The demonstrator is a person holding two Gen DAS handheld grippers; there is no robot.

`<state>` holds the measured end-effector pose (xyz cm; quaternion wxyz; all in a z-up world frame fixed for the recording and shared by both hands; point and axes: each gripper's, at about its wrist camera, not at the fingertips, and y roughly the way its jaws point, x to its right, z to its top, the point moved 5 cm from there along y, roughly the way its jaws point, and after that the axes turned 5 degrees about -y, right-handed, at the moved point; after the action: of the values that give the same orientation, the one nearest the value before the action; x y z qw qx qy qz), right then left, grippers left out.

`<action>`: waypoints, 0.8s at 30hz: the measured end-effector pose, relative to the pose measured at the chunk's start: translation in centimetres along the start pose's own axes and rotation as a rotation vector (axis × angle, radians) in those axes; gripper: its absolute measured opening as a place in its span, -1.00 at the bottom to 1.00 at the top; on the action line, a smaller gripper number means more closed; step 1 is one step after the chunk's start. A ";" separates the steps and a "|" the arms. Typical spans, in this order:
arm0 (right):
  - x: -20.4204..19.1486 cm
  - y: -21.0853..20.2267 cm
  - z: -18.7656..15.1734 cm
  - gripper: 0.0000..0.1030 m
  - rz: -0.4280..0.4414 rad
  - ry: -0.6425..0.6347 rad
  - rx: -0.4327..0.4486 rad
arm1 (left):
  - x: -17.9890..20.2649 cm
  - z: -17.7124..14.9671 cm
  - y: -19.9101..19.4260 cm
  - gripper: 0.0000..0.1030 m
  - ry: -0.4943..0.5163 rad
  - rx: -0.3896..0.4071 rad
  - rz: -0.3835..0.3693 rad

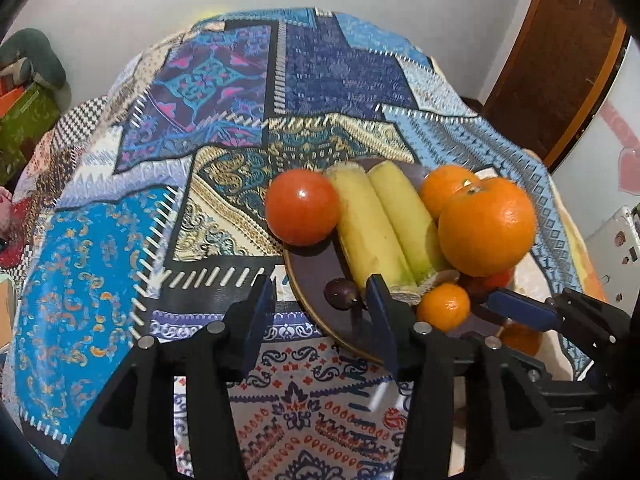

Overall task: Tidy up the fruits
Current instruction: 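Carry the date in left tool onto the plate while right tool lowers the tangerine there, then open both tools and withdraw them from the plate, then move left tool to the second date while right tool approaches the last tangerine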

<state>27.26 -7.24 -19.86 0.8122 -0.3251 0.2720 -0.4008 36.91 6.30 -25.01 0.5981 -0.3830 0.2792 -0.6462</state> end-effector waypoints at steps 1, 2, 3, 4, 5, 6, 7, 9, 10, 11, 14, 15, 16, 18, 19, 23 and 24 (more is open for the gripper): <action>0.0 -0.3 0.1 -0.19 -0.001 -0.002 0.006 | 0.1 0.0 -0.5 -0.06 0.006 0.009 0.001; 0.1 -0.7 0.1 -0.19 -0.001 -0.002 0.012 | 0.2 0.0 -1.2 -0.06 0.011 0.022 0.000; 0.1 -1.3 0.1 -0.18 -0.003 -0.002 0.022 | 0.3 -0.1 -1.9 -0.05 0.014 0.031 -0.002; 0.2 -1.7 0.1 -0.18 -0.004 -0.002 0.029 | 0.5 -0.2 -2.7 -0.04 0.018 0.043 -0.008; 0.3 -2.3 0.1 -0.18 -0.007 -0.003 0.038 | 0.6 -0.4 -3.5 -0.02 0.022 0.053 -0.013; 0.5 -3.0 0.0 -0.18 -0.010 -0.005 0.048 | 0.8 -0.6 -4.1 0.01 0.025 0.060 -0.015; 0.6 -3.5 0.0 -0.15 -0.013 -0.007 0.055 | 0.9 -1.0 -4.8 0.02 0.029 0.068 -0.017; 0.9 -4.8 -0.4 -0.12 -0.028 -0.014 0.071 | 1.1 -1.8 -6.2 0.05 0.037 0.078 -0.025; 1.1 -5.3 -0.6 -0.10 -0.036 -0.017 0.075 | 1.3 -2.3 -6.8 0.06 0.043 0.080 -0.026; 1.3 -5.7 -0.8 -0.07 -0.045 -0.020 0.078 | 1.5 -2.9 -7.4 0.08 0.050 0.082 -0.024; 2.2 -6.9 -1.8 -0.06 -0.073 -0.025 0.074 | 1.9 -4.6 -8.5 0.16 0.062 0.074 -0.022; 2.5 -7.2 -2.2 -0.05 -0.083 -0.025 0.068 | 2.1 -5.1 -8.7 0.18 0.061 0.064 -0.025; 2.8 -7.3 -2.5 -0.05 -0.090 -0.024 0.063 | 2.3 -5.7 -8.7 0.18 0.060 0.051 -0.028; 3.5 -7.6 -3.3 -0.05 -0.105 -0.020 0.050 | 2.7 -6.7 -8.6 0.18 0.059 0.024 -0.035; 3.7 -7.6 -3.7 -0.05 -0.111 -0.018 0.041 | 3.0 -7.2 -8.4 0.18 0.058 0.012 -0.040; 4.5 -7.7 -5.4 -0.05 -0.113 0.006 0.010 | 4.6 -8.7 -7.2 0.18 0.076 -0.042 -0.062; 4.7 -7.8 -6.0 -0.05 -0.109 0.013 0.001 | 4.9 -8.9 -6.9 0.18 0.081 -0.050 -0.064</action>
<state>21.86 -16.62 -18.76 0.7874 -0.3365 0.2589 -0.4469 25.71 1.47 -23.49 0.5555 -0.3800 0.3068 -0.6730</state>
